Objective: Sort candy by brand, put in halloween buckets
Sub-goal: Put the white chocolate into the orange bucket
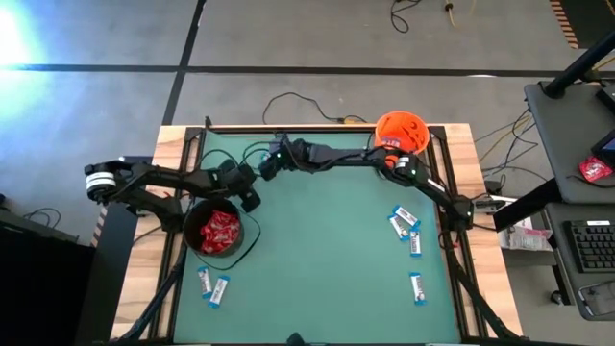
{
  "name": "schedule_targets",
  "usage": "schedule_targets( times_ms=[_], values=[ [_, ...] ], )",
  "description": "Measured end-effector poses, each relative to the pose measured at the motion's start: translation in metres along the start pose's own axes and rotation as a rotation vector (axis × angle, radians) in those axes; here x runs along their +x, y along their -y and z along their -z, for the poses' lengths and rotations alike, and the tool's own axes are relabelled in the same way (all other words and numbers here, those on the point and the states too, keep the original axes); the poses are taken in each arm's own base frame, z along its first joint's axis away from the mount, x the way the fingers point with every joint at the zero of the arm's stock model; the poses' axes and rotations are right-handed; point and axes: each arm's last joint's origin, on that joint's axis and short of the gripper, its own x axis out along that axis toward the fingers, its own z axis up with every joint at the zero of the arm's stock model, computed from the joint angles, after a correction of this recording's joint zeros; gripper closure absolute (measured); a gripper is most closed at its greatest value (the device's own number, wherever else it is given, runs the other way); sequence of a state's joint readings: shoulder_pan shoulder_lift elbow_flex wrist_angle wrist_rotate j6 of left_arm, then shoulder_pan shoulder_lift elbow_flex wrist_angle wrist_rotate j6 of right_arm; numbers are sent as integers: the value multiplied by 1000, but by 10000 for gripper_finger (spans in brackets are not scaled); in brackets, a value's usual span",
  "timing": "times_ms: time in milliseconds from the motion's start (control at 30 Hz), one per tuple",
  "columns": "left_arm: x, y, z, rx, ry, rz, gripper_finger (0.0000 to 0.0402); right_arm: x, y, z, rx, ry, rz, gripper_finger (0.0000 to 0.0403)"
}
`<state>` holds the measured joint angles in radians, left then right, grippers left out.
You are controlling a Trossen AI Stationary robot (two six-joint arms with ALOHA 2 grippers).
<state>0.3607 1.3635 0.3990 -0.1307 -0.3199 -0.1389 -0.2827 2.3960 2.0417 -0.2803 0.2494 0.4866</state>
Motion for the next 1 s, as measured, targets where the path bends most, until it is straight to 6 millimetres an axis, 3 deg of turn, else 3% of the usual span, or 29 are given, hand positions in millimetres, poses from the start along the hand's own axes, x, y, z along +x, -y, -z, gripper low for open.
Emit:
schedule_targets(
  times_ms=[300, 433, 567, 833, 1000],
  values=[
    [-17, -7, -1, -27, 50, 24, 402, 33, 28, 2, 309, -104, -74, 384],
    [-16, -8, -1, -30, 50, 3, 402, 32, 27, 7, 350, -144, -55, 390],
    [-14, -9, -1, -31, 40, -19, 402, 19, 26, 5, 366, -205, -9, 391],
    [-14, -11, -1, -29, 43, -45, 402, -5, -5, -1, 229, -171, -66, 391],
    [-14, -17, -1, -67, 41, -93, 402, 15, -7, 25, 248, -204, -18, 391]
  ],
)
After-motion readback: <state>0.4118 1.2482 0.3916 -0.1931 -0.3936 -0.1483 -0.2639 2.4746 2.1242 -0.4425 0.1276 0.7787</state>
